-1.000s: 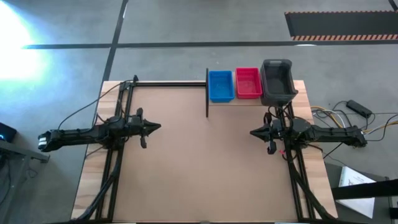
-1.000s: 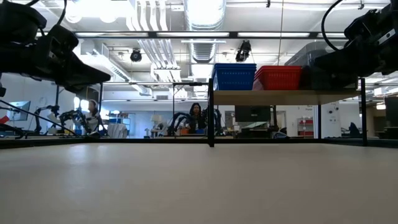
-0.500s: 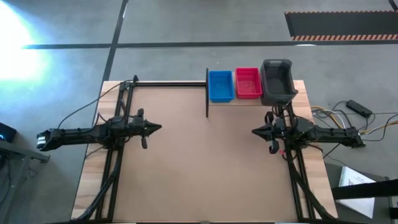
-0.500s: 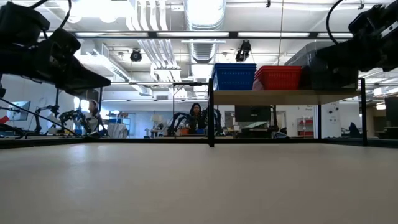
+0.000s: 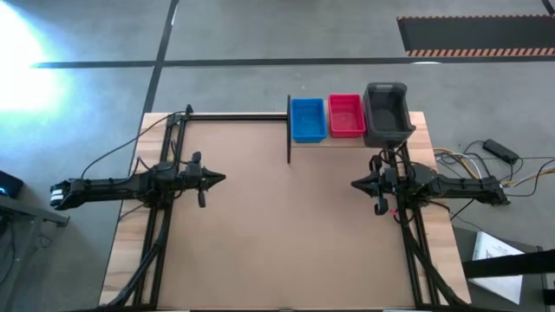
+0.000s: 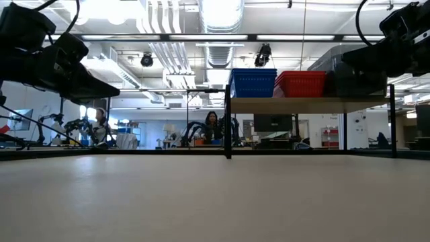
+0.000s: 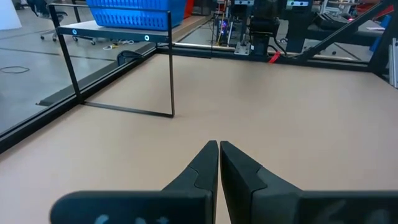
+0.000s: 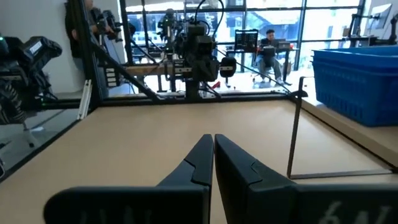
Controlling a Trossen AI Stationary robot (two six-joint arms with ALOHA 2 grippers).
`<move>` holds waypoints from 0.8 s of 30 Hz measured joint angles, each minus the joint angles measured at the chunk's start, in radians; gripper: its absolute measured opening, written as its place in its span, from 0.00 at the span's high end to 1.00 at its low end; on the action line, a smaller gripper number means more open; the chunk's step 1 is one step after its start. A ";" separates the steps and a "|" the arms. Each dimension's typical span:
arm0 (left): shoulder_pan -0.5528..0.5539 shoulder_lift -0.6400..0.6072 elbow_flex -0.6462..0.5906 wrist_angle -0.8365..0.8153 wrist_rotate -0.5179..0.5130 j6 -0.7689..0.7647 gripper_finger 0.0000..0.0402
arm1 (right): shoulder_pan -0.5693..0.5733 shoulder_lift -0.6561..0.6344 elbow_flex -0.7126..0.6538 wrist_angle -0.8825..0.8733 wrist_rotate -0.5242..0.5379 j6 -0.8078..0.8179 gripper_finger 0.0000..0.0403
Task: Stack baskets on shelf by color
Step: Return to Home Position
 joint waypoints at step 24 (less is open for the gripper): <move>0.000 0.002 0.000 0.000 0.000 0.000 1.00 | 0.004 0.033 0.000 0.002 0.000 0.000 0.98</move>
